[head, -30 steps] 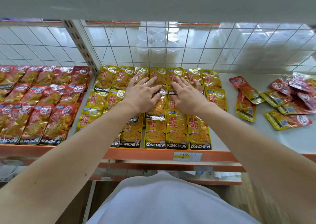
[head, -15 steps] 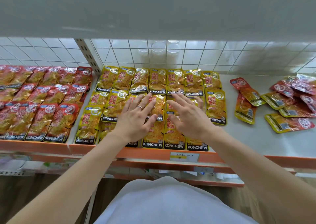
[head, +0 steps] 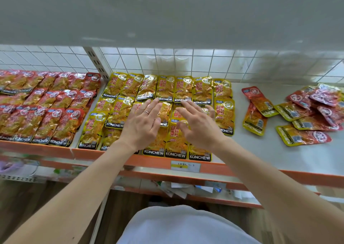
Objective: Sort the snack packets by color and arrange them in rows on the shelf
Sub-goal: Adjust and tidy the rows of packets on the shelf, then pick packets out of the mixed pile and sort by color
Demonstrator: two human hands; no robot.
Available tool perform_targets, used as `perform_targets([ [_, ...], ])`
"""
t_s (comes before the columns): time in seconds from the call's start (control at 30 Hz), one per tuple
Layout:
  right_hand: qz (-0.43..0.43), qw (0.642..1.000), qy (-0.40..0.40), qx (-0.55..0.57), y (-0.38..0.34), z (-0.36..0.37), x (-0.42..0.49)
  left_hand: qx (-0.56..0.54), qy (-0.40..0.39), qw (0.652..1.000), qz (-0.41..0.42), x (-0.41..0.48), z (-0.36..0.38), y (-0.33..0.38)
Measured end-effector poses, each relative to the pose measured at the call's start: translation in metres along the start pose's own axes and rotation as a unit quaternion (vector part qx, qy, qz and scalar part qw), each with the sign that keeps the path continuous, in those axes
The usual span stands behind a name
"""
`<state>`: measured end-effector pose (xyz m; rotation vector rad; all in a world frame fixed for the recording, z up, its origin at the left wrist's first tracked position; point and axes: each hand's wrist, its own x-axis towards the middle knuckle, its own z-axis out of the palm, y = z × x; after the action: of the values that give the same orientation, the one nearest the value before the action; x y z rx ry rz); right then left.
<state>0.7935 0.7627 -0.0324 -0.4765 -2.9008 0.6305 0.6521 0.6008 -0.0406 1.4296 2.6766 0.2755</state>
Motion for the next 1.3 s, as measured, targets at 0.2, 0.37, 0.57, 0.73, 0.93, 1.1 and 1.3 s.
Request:
perform_targets([
  [0.2, 0.012, 0.999, 0.037, 0.021, 0.014, -0.008, -0.022, -0.020, 0.058, 0.998, -0.019, -0.024, 0.005, 0.039],
  [0.37, 0.016, 0.998, 0.057, 0.016, 0.020, -0.012, -0.048, -0.014, 0.085, 0.996, -0.025, -0.034, 0.006, 0.069],
  [0.57, 0.073, 0.991, 0.110, -0.005, 0.031, -0.038, -0.089, -0.022, 0.106, 0.994, 0.017, -0.036, -0.003, 0.107],
  [0.73, 0.140, 0.980, 0.140, -0.025, 0.031, -0.066, -0.141, -0.047, 0.118, 0.989, 0.071, -0.048, -0.013, 0.140],
  [0.93, 0.203, 0.968, 0.138, -0.055, 0.027, -0.076, -0.219, -0.085, 0.107, 0.984, 0.113, -0.080, -0.003, 0.182],
  [1.1, 0.257, 0.954, 0.139, -0.062, 0.033, -0.076, -0.274, -0.110, 0.077, 0.980, 0.148, -0.109, 0.020, 0.214],
  [1.3, 0.267, 0.951, 0.141, -0.062, 0.053, -0.078, -0.280, -0.095, 0.048, 0.982, 0.155, -0.116, 0.033, 0.227],
])
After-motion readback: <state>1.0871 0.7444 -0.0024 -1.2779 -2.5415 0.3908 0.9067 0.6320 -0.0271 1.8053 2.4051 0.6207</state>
